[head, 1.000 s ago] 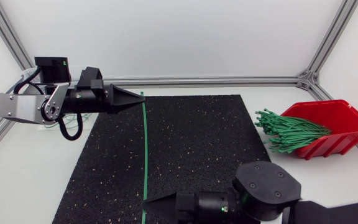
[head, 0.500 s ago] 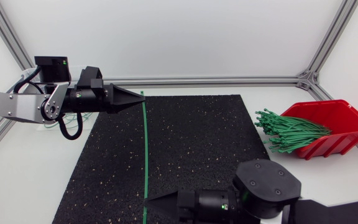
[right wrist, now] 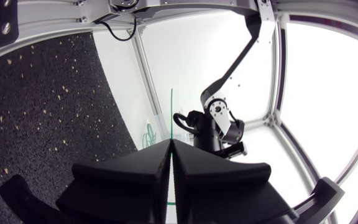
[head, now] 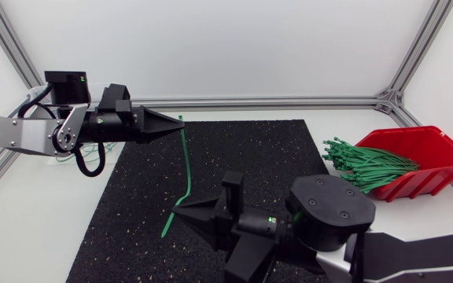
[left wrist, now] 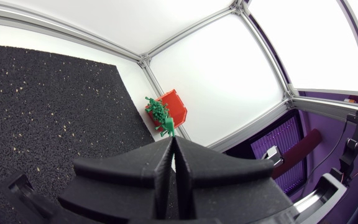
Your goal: Take a green cable tie from the red box, thread the tail through the head to close it, then place it in the transparent bin on the left.
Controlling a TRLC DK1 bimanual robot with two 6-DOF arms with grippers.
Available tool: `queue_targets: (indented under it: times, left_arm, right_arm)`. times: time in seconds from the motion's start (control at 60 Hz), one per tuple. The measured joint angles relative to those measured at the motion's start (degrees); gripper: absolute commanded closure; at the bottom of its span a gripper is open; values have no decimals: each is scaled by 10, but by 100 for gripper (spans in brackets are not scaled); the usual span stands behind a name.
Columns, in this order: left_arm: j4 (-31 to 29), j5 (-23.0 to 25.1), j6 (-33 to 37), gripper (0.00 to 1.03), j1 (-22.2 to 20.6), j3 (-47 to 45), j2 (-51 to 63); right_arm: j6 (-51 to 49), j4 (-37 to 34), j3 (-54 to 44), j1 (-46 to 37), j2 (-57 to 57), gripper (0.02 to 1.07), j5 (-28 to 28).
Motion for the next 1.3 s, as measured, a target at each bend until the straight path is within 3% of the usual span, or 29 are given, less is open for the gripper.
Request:
queue_targets:
  times: [0.133, 0.25, 0.433, 0.733, 0.933, 1.067, 1.3]
  left_arm:
    - [0, 0, 8, 99, -4, 0, 0]
    - [4, 0, 11, 99, -10, 0, 0]
    - [10, -1, 11, 99, -25, 0, 0]
    - [35, -28, 11, 99, -50, -1, 0]
    - [54, -46, 11, 99, -62, -13, 0]
    - [77, -61, 14, 99, -74, -27, 0]
    - [97, -77, 24, 99, -78, -39, -7]
  right_arm:
    - [107, -50, 6, -7, 0, 102, 13]
    - [206, -157, 32, -24, -10, 102, 7]
    - [332, -345, 109, -65, -35, 102, -53]
    - [494, -683, 278, -144, -36, 102, -253]
    - [543, -905, 390, -191, 17, 102, -411]
    - [550, -1011, 447, -217, 43, 102, -485]
    - [575, -1158, 526, -247, 83, 102, -568]
